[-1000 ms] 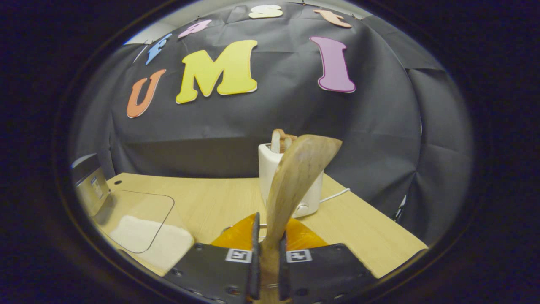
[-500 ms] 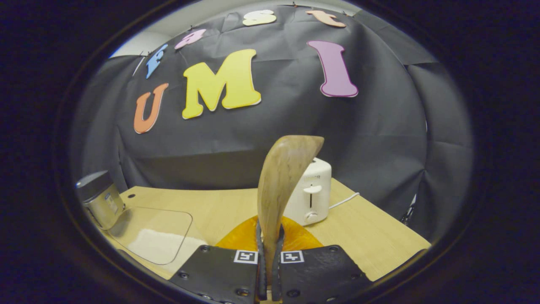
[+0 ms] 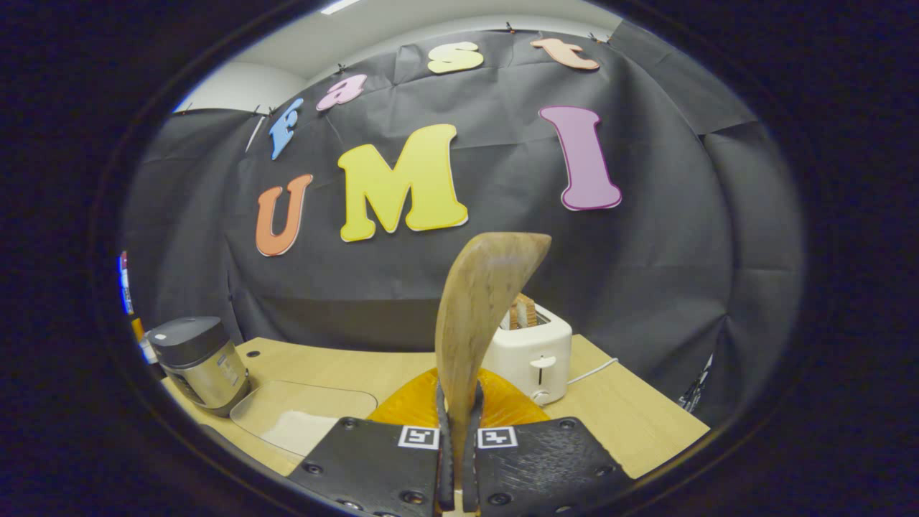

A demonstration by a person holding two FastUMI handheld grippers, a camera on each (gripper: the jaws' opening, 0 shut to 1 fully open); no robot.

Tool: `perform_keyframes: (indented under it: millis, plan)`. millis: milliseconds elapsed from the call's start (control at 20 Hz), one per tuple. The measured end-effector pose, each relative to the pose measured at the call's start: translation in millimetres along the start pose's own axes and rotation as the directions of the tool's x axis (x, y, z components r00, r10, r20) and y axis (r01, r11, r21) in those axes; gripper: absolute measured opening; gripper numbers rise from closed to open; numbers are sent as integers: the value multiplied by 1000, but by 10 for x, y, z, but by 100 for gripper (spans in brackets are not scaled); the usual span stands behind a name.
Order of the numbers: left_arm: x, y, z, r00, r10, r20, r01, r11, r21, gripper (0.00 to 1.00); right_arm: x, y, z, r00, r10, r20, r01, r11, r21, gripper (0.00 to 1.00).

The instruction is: Close the left gripper, press the button to open the rice cooker; take a wooden spoon from the chopstick holder with the right hand, scoop a spoonful of rice and pour it into the rice cooker, then put the wooden spoon back into the chopstick holder.

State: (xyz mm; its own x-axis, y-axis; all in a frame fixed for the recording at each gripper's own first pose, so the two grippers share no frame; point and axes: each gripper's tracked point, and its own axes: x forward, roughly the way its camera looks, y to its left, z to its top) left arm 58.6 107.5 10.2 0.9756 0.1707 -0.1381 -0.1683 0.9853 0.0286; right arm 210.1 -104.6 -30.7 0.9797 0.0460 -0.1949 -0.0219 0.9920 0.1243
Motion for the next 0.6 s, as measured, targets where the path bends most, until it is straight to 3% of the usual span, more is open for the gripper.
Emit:
perform_keyframes:
  millis: [200, 250, 400, 450, 600]
  plan:
    - [217, 38, -60, 985, -99, -141, 94, 995, -39, 94, -211, 91, 89, 999, 36, 18, -36, 999, -16, 5]
    - [269, 99, -66, 979, -93, -179, 88, 995, -37, 82, -274, 140, 109, 998, 56, 20, -55, 998, -19, 5]
    - [398, 311, -97, 957, -57, -284, 50, 998, -30, 73, -453, 324, 139, 993, 117, 27, -117, 993, -34, 5]
    - [431, 312, -118, 944, -66, -322, 57, 998, -37, 72, -499, 386, 150, 990, 136, 29, -135, 990, -43, 5]
    - [489, 232, -274, 868, -123, -481, 87, 991, -98, 43, -598, 602, 62, 977, 211, -2, -211, 977, -40, 5]
